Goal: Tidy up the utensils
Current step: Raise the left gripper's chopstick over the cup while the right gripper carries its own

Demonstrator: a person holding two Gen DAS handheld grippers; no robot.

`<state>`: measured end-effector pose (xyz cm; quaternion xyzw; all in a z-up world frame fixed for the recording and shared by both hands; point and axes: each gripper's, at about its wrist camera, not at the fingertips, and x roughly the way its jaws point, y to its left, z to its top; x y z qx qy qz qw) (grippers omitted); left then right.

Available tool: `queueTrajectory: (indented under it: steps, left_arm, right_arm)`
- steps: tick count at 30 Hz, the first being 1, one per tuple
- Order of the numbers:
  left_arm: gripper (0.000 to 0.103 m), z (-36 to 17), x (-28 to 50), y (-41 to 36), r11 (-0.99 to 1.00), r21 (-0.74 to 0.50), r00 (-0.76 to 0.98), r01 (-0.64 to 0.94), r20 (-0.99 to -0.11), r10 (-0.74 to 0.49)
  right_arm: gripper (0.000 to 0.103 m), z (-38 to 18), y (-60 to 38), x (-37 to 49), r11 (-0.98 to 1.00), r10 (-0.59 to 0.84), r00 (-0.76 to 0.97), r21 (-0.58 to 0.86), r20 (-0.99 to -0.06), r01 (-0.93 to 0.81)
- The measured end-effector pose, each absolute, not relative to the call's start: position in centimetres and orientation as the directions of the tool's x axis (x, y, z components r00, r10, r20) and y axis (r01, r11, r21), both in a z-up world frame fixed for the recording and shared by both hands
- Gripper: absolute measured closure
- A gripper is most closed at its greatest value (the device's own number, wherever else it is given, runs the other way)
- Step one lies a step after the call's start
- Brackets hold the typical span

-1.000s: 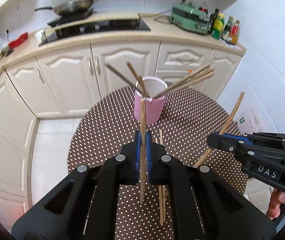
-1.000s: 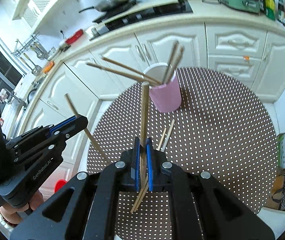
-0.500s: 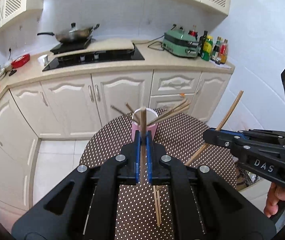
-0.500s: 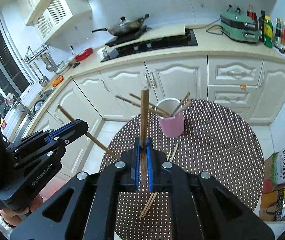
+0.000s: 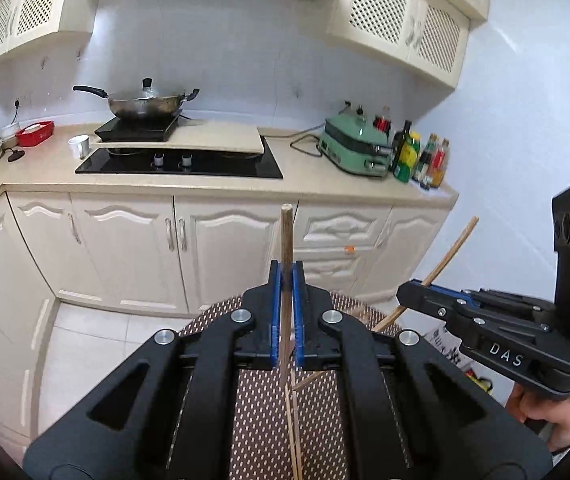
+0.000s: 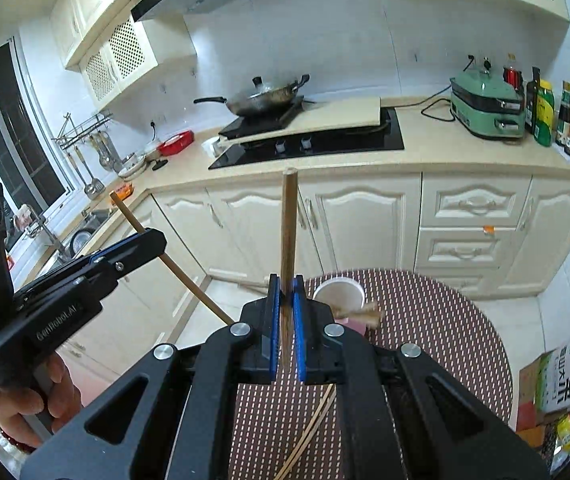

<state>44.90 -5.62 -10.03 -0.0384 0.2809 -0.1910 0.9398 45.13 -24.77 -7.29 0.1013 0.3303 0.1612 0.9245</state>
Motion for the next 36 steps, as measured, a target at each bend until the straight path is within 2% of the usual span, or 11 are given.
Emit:
queueTrajectory:
  steps: [11, 23, 36]
  left_arm:
    - [0.097, -10.1, 52.6, -6.0, 0.911, -0.262, 0.775, 0.318, -0.481, -0.409]
    - [0.097, -14.9, 56.2, -8.5, 0.917, -0.247, 0.718, 0.314, -0.571, -0.399]
    - [0.097, -18.5, 56.1, -9.5, 0.923, -0.225, 0.656, 0.313, -0.652, -0.381]
  right_arm:
    - [0.098, -7.4, -25.7, 51.0, 0.947, 0.317, 0.745, 0.243, -0.587, -0.212]
    - [0.098, -10.6, -26.6, 54.1, 0.951, 0.305, 0.701, 0.236, -0.645, -0.198]
    - [0.098, -12.9, -25.9, 54.6, 0.949, 0.316, 0.651, 0.233, -0.69, -0.213]
